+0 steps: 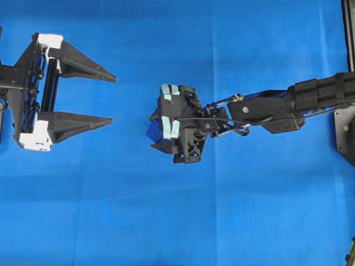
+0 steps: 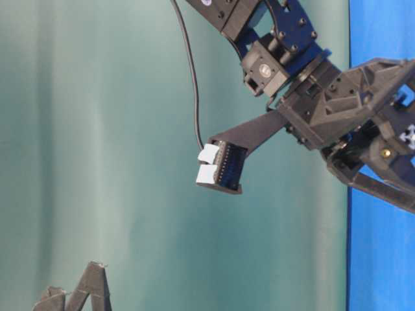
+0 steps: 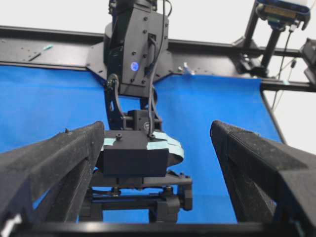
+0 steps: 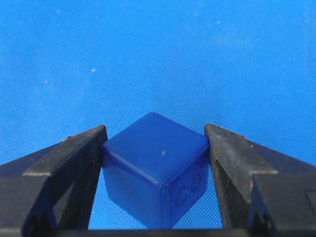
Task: Handover the blue block to the right arm after grasping it with the left arm, then place it in the designated position.
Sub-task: 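Open the right gripper to release the cube onto the table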
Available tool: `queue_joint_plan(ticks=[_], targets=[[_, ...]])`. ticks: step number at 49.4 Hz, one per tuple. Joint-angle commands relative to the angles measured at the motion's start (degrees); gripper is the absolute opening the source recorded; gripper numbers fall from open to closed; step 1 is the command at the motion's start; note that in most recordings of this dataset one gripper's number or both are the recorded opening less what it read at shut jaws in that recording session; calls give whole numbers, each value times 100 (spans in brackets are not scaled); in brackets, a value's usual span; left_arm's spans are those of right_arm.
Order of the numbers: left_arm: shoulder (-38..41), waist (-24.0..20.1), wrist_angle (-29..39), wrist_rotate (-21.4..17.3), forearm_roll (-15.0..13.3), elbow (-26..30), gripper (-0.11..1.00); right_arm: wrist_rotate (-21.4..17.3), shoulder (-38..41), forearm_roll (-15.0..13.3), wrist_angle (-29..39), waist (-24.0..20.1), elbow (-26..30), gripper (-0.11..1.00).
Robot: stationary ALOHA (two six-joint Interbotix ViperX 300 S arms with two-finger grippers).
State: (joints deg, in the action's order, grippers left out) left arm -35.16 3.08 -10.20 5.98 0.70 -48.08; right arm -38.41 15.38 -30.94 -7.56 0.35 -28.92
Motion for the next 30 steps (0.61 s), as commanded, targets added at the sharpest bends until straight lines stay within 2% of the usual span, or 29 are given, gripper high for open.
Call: queue_joint_plan(ticks=[1,16,24,26,30], targets=[[-26,18,-53,-9,9,123,93,-9,-105,18,-53,0,88,56],[-26,18,-53,-9,9,123,93,-9,-105,97,-26,9,105,58],[-26,18,-53,-9,18,123,93,-9,-105,229,53,44,97,94],[-26,9,-53,-9,9,123,93,-9,-105,237,62,44,97,94],[-26,18,-53,-9,9,123,93,-9,-105,246,70,44,88,86]])
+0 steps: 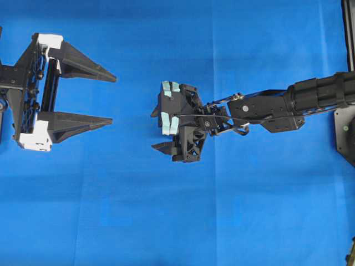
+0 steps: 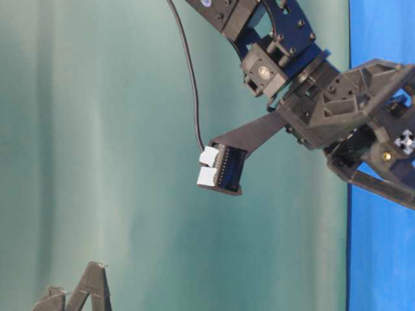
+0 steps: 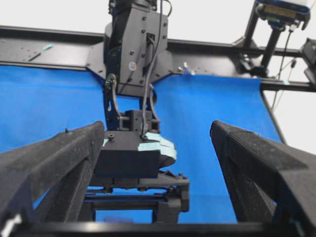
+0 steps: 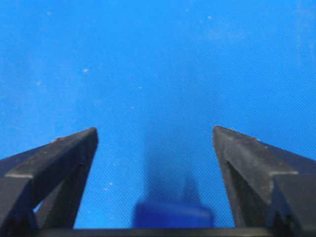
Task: Handover the blue block to the right arm after grasping it with the left arm, then place it in the designated position.
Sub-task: 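Open the right gripper to release the cube onto the table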
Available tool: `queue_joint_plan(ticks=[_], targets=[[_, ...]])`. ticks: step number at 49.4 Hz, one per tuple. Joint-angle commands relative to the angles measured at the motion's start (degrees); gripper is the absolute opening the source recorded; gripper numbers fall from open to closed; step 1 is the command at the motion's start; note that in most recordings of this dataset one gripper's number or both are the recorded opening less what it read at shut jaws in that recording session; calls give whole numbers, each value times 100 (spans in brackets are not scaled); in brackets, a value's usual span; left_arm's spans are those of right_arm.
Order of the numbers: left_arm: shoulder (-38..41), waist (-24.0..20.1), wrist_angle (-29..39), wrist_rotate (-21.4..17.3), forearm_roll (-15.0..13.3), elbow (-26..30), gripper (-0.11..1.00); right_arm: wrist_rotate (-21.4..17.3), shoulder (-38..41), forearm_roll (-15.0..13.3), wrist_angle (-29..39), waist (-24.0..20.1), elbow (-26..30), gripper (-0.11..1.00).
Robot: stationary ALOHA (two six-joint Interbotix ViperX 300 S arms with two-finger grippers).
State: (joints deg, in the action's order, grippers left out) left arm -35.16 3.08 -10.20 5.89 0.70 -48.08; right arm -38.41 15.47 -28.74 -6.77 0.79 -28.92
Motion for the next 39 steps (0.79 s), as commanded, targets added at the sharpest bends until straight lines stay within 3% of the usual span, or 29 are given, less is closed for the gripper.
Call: queue_joint_plan(ticks=[1,19,39], targets=[[-26,9,-53,0,9,123,93,-9,-114,26,-9,0,88,85],[-35,18,-53,0,9,123,93,-9,-439,26,70,0,53,86],[-26,18,-35,0,9,123,93,-9,-1705,26,1292,-193,9,86]])
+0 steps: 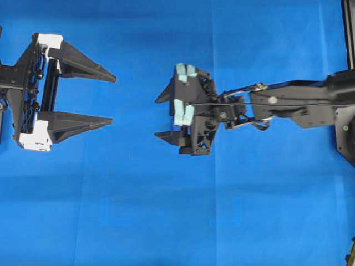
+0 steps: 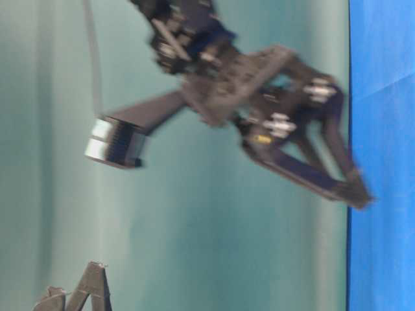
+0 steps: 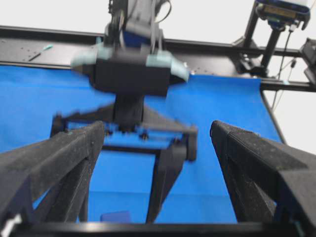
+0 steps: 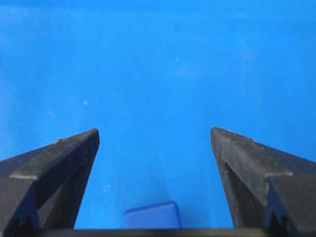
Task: Handover the blue block to the right arm after grasping it with the left arm, then place it in the designated position.
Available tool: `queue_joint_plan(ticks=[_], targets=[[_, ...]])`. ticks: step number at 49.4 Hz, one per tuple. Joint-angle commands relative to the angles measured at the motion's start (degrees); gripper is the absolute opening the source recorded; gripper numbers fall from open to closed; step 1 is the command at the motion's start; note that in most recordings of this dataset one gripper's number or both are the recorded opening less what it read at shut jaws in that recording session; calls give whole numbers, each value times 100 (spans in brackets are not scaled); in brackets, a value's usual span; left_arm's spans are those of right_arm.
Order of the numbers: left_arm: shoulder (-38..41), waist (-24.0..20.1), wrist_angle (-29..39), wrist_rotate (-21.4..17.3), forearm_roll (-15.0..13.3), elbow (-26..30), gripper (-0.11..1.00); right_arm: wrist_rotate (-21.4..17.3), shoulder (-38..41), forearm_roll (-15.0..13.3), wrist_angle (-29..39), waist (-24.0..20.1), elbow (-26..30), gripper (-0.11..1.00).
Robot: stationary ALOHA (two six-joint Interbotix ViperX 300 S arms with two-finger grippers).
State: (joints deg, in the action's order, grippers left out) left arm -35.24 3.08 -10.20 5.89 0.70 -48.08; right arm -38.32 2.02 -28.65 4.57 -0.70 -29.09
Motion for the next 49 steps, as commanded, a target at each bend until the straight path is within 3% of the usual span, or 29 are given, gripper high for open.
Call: queue_joint_plan(ticks=[1,31,49], targets=[[-18,18,-35,0,9,123,93,-18,-404,18,193,-53,18,86],[-26,35,-35,0,18,123,93,-9,-2215,18,1556,-343,-132,86],[-18,35,-53,0,9,123,93,-9,-3111,9,1591,-360,-598,86]])
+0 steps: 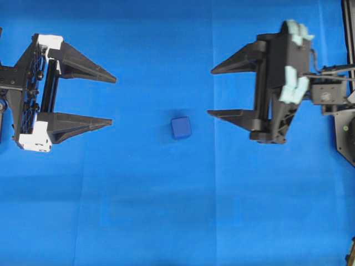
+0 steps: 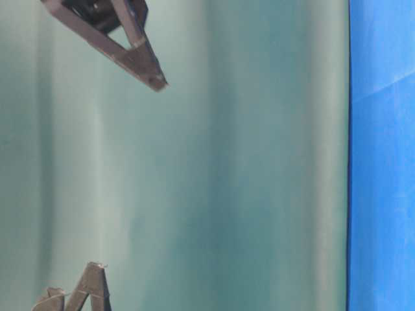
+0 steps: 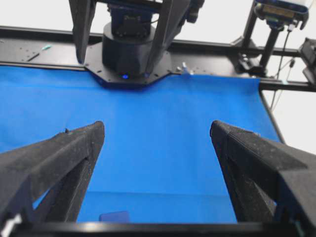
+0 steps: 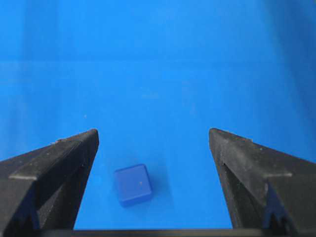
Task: Handover the blue block to the right arm after grasping it with the left arm, then place it in the designated position.
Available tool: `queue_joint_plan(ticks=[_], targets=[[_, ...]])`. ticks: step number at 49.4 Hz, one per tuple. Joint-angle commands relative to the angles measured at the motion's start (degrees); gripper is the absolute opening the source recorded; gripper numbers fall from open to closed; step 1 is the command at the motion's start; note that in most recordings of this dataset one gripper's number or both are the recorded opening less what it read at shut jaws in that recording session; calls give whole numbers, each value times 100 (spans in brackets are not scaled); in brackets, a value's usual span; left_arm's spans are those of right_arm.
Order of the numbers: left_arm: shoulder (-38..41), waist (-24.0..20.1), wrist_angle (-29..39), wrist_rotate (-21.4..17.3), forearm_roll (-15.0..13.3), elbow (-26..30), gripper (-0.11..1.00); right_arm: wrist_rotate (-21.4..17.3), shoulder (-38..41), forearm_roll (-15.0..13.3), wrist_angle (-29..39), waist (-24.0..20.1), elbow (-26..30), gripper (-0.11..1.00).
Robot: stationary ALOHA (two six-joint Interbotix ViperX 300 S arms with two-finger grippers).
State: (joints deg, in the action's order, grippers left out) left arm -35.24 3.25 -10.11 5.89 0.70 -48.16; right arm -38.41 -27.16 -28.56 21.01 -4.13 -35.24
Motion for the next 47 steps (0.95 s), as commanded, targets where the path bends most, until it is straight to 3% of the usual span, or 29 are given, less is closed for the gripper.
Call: queue_joint_plan(ticks=[1,26,47], targets=[[-18,18,-62,0,9,132,93,0,-220,-9,-62,-18,0,86],[-26,18,-62,0,9,132,93,0,-272,-88,-299,-9,-35,86],[-18,18,-88,0,9,132,93,0,-747,-519,-1354,-18,-299,86]])
